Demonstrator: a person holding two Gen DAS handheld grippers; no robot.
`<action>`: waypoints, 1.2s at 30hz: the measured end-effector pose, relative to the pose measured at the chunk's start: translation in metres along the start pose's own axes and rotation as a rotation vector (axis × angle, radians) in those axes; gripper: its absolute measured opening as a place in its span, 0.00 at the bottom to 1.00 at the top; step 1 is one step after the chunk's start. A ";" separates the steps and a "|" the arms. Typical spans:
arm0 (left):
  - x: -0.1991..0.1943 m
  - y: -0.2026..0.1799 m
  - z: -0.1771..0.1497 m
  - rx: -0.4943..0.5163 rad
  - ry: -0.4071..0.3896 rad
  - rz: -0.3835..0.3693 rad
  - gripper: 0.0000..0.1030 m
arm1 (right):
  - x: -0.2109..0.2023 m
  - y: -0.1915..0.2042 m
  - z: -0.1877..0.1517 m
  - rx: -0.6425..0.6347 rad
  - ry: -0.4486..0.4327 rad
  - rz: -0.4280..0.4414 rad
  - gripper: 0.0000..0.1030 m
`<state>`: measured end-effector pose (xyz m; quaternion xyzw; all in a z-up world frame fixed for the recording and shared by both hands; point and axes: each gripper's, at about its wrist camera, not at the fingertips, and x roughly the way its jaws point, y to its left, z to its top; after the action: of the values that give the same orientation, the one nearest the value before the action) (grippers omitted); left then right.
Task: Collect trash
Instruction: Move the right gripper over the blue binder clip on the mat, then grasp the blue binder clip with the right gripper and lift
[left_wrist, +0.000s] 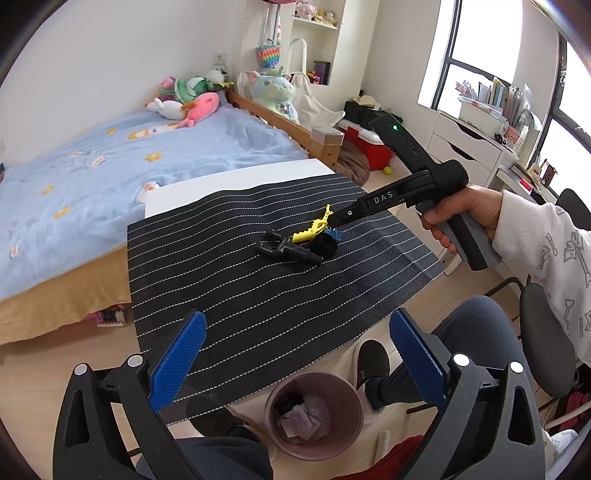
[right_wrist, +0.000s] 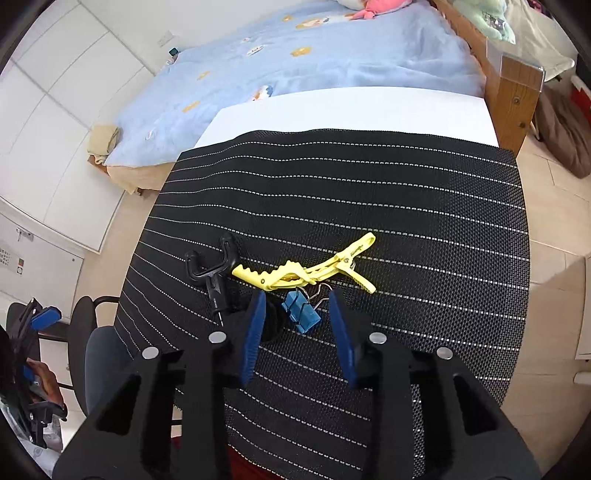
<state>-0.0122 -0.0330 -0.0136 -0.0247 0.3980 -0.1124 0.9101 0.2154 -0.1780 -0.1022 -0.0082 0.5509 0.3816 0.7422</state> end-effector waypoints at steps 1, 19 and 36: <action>0.001 0.000 0.000 -0.001 0.001 0.000 0.93 | 0.001 -0.001 0.000 0.002 -0.001 0.003 0.33; 0.003 0.000 -0.002 -0.006 0.013 0.002 0.93 | 0.000 -0.002 0.001 -0.008 -0.016 0.018 0.01; 0.015 -0.010 0.022 0.066 0.014 -0.012 0.93 | -0.043 0.020 -0.001 -0.074 -0.072 -0.013 0.01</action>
<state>0.0118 -0.0470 -0.0082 0.0037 0.4003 -0.1309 0.9070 0.1983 -0.1884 -0.0585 -0.0255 0.5094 0.3967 0.7632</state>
